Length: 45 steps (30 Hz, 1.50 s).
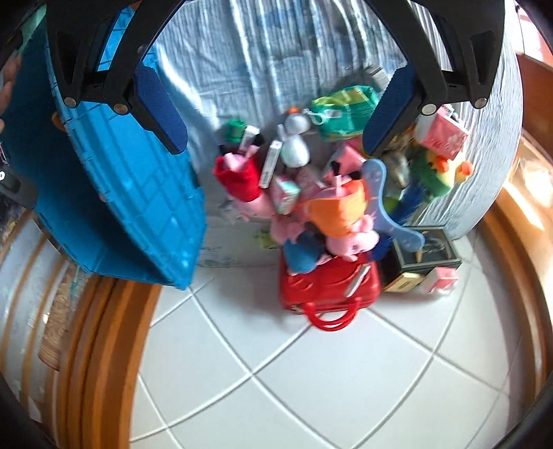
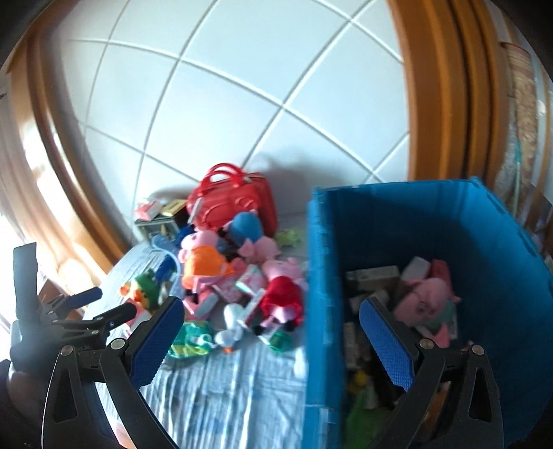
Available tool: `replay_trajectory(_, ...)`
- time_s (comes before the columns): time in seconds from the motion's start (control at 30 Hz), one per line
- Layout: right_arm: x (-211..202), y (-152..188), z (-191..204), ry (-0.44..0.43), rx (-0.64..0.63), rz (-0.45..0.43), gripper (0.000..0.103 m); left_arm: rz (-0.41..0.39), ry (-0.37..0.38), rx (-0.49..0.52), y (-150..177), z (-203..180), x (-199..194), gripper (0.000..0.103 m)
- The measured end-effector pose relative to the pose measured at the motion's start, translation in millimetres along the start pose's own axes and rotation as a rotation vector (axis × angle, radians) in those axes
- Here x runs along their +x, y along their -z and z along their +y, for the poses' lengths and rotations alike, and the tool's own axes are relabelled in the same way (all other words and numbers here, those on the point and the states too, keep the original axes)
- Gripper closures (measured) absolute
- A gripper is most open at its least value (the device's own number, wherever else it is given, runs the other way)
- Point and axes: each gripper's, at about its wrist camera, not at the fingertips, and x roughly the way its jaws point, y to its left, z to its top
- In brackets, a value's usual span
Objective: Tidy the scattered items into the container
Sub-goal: 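Bring both tools back from the bin to the heap of items, then grasp the green-yellow wipes pack with the left tool while the right tool grasps the green jar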
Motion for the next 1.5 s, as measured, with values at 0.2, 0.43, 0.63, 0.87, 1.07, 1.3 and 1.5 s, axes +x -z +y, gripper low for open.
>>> replay_trajectory(0.2,20,5,40,-0.005,-0.027,0.035,0.000,0.019,-0.009,-0.043,15,51,0,0.000)
replay_trajectory(0.43,45,16,69,0.009,-0.030,0.081,0.000,0.045,0.004,-0.049,23,83,11,0.000)
replay_trajectory(0.63,65,28,89,0.025,-0.027,0.120,0.000,0.076,0.020,-0.050,28,105,26,0.000)
replay_trajectory(0.87,88,36,98,0.052,0.002,0.149,0.000,0.141,0.023,-0.003,40,121,55,0.000)
replay_trajectory(1.07,117,58,99,0.089,0.020,0.208,0.000,0.206,0.022,0.079,65,129,98,0.000)
replay_trajectory(1.3,163,98,99,0.125,0.041,0.319,0.000,0.238,0.050,0.162,94,133,155,0.000)
replay_trajectory(1.5,193,131,96,0.160,0.083,0.396,0.000,0.227,0.060,0.298,111,128,201,0.000)
